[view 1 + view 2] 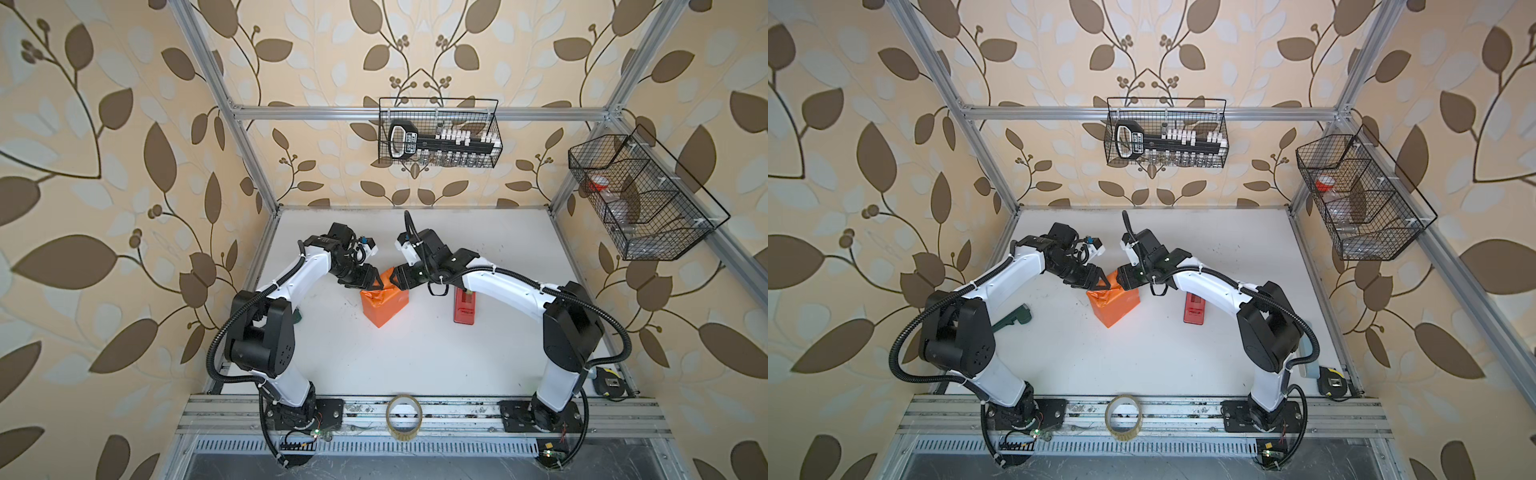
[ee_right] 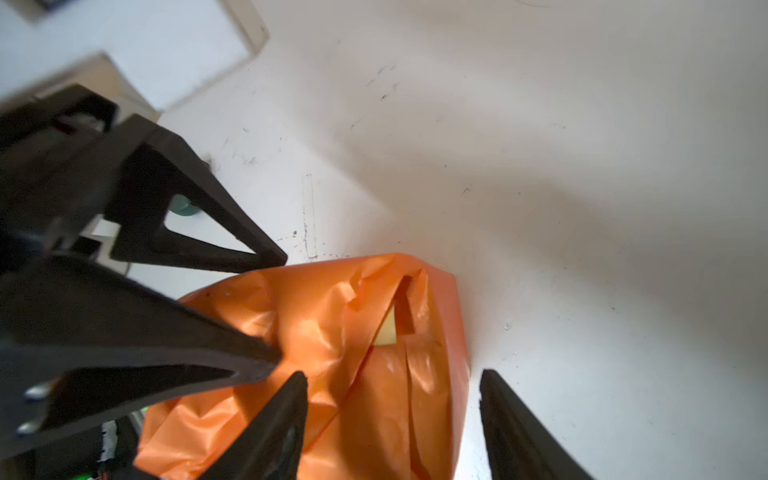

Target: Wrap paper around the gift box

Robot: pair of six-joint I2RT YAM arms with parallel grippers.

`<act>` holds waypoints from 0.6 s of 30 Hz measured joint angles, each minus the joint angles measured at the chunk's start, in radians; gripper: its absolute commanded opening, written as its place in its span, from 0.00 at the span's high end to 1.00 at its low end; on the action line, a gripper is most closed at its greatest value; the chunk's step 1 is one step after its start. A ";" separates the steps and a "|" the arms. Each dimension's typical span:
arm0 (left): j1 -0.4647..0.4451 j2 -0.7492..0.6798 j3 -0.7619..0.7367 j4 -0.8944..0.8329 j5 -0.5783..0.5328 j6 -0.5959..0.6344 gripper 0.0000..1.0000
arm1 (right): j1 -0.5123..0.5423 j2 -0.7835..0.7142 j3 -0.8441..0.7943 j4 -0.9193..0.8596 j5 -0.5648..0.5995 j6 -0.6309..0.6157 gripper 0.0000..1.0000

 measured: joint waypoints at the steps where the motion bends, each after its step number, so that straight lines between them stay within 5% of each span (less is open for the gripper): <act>1: 0.000 0.000 0.000 -0.001 0.000 0.000 0.43 | 0.005 0.000 -0.004 0.006 0.006 -0.003 0.36; 10: 0.000 -0.001 0.000 0.001 -0.009 0.004 0.42 | 0.009 -0.050 -0.041 0.010 0.059 -0.055 0.36; 18: 0.000 -0.001 0.003 0.000 -0.016 0.005 0.42 | -0.149 -0.333 -0.148 -0.143 0.243 -0.005 0.34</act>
